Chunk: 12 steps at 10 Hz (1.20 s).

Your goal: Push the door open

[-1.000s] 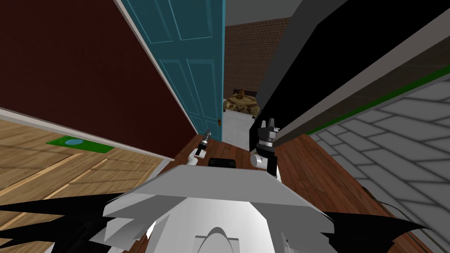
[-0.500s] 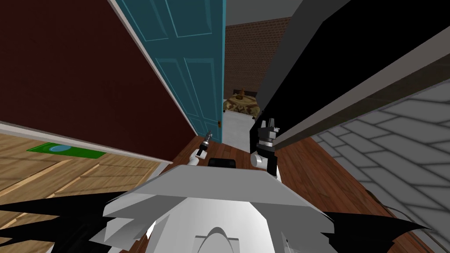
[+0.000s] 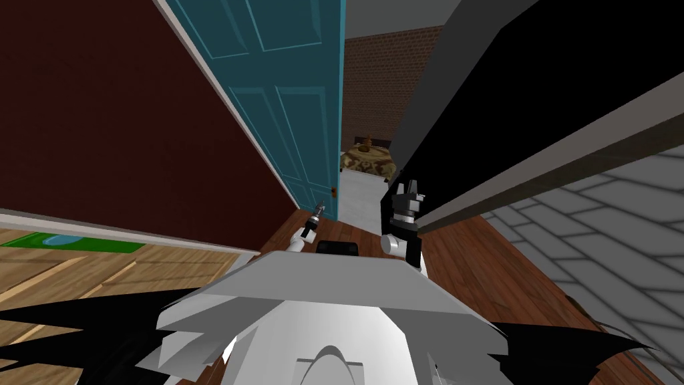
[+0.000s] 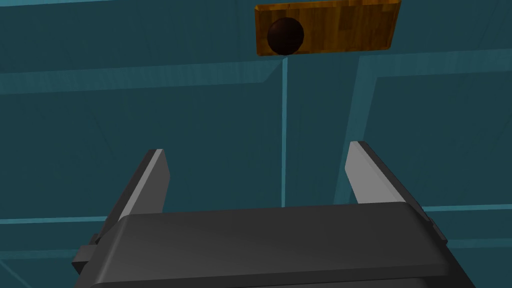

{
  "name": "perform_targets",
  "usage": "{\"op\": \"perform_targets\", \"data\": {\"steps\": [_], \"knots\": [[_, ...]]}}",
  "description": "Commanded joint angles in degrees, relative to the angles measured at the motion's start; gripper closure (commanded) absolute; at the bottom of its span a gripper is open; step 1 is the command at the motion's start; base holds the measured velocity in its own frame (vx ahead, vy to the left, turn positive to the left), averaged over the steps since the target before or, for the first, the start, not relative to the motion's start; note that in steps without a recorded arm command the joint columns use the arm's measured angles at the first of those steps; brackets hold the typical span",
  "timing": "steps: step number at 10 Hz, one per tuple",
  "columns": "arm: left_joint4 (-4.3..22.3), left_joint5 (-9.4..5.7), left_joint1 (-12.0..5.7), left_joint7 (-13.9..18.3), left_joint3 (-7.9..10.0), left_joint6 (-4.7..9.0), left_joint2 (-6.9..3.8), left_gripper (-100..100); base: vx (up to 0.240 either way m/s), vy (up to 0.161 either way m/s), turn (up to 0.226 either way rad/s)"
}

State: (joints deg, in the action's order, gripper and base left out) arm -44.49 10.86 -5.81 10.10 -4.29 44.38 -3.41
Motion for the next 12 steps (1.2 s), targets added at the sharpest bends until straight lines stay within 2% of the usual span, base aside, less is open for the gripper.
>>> {"op": "perform_targets", "data": {"steps": [1,7,8,9,12], "knots": [[1.88,0.34,-0.62,0.08,-0.33,0.20,0.70,-100,0.147,0.024,-0.012],[6.32,0.77,-2.27,0.45,-0.74,1.25,1.73,-100,0.071,0.009,-0.003],[6.34,0.65,-2.37,0.30,-0.57,1.36,1.61,-100,0.031,-0.001,-0.001],[6.70,0.53,-2.44,0.11,-0.41,1.61,0.98,-100,0.128,-0.039,-0.031],[7.02,0.31,-2.45,-0.24,-0.10,1.84,0.57,-100,0.187,-0.050,-0.026]]}}
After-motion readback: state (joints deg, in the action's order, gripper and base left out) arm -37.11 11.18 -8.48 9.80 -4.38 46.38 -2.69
